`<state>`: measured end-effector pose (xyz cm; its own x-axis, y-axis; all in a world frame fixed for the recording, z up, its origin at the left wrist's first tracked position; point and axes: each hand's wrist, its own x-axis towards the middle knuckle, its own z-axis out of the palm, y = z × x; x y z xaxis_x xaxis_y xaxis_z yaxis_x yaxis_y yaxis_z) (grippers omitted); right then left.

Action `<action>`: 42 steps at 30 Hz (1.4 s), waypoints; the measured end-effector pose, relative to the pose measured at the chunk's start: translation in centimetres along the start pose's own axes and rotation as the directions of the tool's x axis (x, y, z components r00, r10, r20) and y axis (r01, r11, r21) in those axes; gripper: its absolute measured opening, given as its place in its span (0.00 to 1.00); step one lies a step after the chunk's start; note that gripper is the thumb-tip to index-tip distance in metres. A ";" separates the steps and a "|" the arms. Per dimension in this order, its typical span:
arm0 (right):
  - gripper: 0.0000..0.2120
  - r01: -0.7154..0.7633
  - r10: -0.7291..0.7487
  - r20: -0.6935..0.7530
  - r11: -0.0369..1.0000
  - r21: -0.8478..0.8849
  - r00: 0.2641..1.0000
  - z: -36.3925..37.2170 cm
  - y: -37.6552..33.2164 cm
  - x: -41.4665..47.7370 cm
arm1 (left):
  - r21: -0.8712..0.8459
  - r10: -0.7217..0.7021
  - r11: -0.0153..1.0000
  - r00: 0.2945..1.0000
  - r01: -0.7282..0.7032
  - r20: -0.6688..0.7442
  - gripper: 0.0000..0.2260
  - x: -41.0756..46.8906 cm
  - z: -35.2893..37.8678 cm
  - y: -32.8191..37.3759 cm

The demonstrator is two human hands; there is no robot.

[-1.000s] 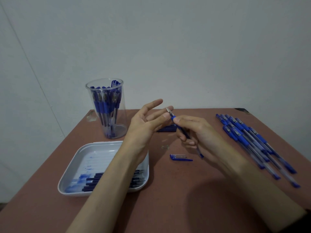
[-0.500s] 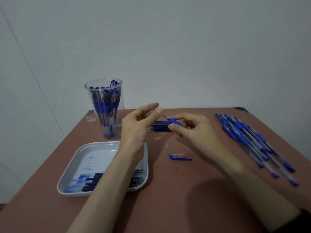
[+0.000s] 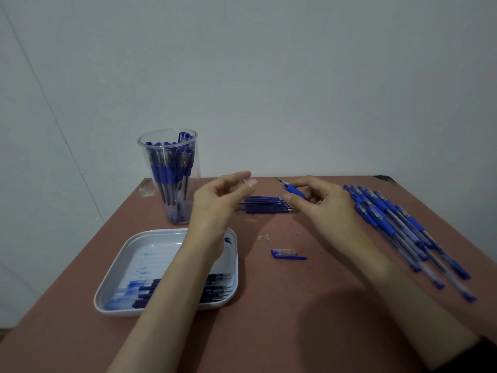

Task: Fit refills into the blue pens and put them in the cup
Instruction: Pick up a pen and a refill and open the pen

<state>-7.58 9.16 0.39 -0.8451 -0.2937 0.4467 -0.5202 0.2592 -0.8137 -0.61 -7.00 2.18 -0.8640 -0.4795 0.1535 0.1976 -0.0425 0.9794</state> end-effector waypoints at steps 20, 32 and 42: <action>0.04 -0.014 0.015 0.031 0.999 -0.042 0.999 0.2 -0.1 -0.2 | 0.774 0.034 0.535 0.925 -0.337 0.380 0.12 -0.5 0.7 -1.6; 0.05 0.033 -0.033 0.120 0.999 0.002 0.992 0.3 -0.9 -0.6 | 0.082 0.006 0.996 0.990 -0.018 0.143 0.04 -0.5 0.6 -0.3; 0.05 -0.008 0.012 0.132 0.999 -0.033 0.991 -0.1 -0.8 -0.6 | -0.288 -0.025 0.956 0.993 0.056 0.113 0.07 -0.3 0.5 0.0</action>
<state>-6.67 9.20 0.78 -0.8279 -0.4090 0.3838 -0.5172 0.2920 -0.8045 -0.62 -6.46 2.17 -0.9153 -0.3764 0.1433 0.2737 -0.3204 0.9069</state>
